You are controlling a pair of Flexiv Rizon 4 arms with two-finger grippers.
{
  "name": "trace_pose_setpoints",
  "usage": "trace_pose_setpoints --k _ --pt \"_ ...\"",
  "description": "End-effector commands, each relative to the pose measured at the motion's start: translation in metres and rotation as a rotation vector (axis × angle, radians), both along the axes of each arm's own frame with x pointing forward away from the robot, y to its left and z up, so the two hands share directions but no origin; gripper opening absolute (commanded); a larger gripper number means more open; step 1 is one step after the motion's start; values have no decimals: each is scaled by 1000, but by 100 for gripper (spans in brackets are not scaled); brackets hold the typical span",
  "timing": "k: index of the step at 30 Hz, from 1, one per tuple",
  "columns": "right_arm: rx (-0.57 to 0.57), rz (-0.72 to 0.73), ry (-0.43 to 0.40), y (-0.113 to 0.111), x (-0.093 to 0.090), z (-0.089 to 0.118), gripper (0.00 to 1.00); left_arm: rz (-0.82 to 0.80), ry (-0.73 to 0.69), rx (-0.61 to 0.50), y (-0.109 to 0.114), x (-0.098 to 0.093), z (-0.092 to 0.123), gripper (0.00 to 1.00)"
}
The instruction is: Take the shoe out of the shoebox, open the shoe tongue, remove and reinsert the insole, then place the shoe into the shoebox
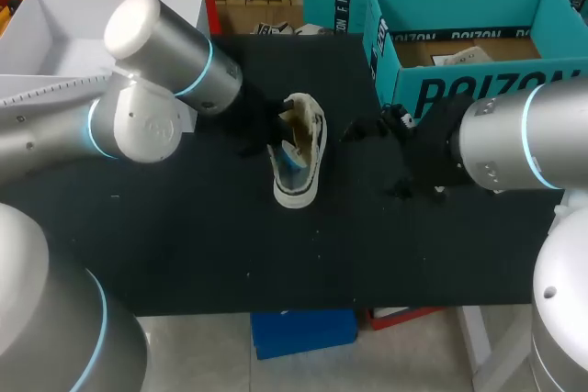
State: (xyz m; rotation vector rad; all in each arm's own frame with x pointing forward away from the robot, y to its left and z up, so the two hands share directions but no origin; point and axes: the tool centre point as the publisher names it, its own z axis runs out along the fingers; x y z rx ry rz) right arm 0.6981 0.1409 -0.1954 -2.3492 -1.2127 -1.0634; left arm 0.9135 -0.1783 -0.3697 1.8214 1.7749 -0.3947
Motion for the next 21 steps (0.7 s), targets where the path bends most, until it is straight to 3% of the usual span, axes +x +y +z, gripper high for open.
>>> trace_pose_setpoints --k 1,2,4,5,18,21 --pt "-41 -84 -61 7 0 -3 100 -10 8 -12 3 -4 -2 49" --pt "-41 -84 -61 7 0 -3 100 -14 14 -13 3 -4 -2 56" --pt "-41 -84 -61 7 0 -3 100 -21 24 -22 5 -7 -1 96" --pt "-41 -84 -61 7 0 -3 100 -23 32 -30 6 -8 0 100" --pt "-41 -84 -61 7 0 -3 100 -57 57 -101 9 -17 24 100" --pt "-41 -84 -61 7 0 -3 100 -67 75 -118 8 -18 26 73"
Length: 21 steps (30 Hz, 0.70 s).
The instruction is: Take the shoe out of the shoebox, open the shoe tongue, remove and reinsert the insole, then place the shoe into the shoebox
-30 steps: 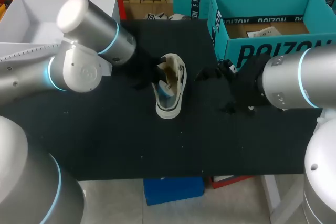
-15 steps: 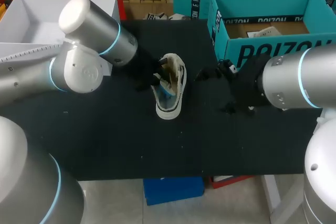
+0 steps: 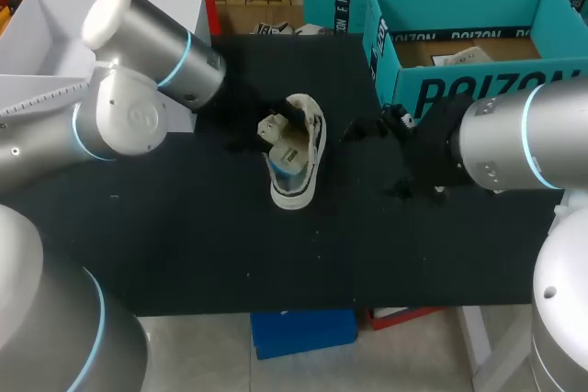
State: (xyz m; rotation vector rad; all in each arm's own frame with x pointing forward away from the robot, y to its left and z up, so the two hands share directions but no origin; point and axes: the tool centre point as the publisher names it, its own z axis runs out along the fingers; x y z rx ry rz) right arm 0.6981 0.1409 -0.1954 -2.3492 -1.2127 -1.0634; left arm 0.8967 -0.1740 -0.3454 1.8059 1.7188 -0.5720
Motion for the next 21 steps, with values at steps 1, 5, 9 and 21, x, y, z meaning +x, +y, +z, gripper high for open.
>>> trace_pose_setpoints --k 1,5,9,21 --pt "-41 -84 -61 7 0 -3 100 -17 12 -19 3 -4 3 59" --pt "-41 -84 -61 7 0 -3 100 -37 33 -25 2 -10 5 28" --pt "-41 -84 -61 7 0 -3 100 -54 46 -20 3 -14 5 14" --pt "-41 -84 -61 7 0 -3 100 -91 98 36 10 -25 -4 0"
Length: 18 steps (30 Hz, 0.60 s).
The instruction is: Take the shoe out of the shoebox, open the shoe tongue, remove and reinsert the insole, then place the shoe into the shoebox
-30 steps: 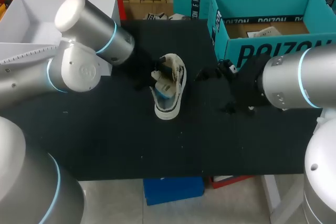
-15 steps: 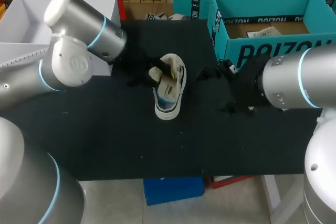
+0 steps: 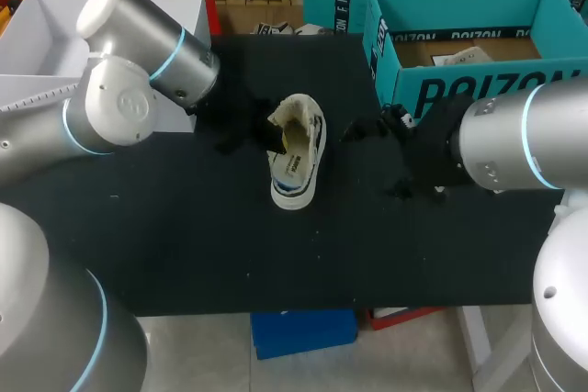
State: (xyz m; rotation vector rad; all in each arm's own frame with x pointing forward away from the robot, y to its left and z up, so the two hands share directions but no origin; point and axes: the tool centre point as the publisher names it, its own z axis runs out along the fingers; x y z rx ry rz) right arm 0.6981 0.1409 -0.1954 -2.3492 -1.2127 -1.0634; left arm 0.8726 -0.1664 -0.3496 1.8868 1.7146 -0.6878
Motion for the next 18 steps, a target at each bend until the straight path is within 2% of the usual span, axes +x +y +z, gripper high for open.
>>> trace_pose_setpoints --k 1,8,18 --pt "-41 -84 -61 7 0 -3 100 -16 12 39 4 -3 0 0" --pt "-41 -84 -61 7 0 -3 100 1 42 73 20 -13 -12 0" --pt "-41 -84 -61 7 0 -3 100 2 50 80 26 -24 -15 0"
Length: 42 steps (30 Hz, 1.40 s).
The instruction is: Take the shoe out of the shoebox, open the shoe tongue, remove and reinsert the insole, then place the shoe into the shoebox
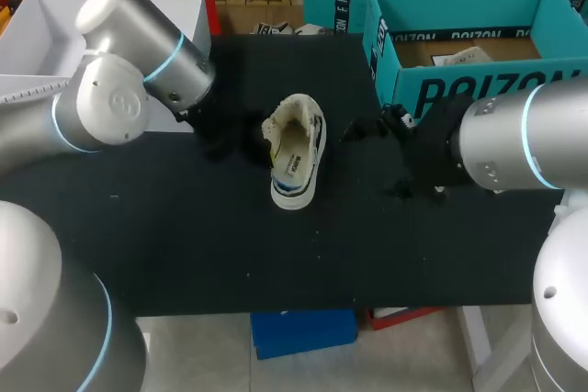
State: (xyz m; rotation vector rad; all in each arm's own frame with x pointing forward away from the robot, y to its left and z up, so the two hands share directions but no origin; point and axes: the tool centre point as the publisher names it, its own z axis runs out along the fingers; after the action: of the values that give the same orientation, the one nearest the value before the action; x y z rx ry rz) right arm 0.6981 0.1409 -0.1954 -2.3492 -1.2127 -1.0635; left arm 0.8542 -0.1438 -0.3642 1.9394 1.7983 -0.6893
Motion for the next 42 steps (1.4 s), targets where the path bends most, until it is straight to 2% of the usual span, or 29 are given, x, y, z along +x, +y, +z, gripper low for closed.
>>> trace_pose_setpoints --k 1,14,25,33,42 --pt "-41 -84 -61 7 0 -3 100 3 -4 3 3 -6 -1 0" --pt "-41 -84 -61 7 0 -3 100 -18 9 24 -4 -10 -9 0" --pt "-41 -84 -61 7 0 -3 100 -38 -10 56 -17 1 -11 0" --pt "-41 -84 -61 7 0 -3 100 -78 -18 81 -27 1 -10 0" --pt "-41 -84 -61 7 0 -3 100 -106 -2 156 -19 -5 -23 0"
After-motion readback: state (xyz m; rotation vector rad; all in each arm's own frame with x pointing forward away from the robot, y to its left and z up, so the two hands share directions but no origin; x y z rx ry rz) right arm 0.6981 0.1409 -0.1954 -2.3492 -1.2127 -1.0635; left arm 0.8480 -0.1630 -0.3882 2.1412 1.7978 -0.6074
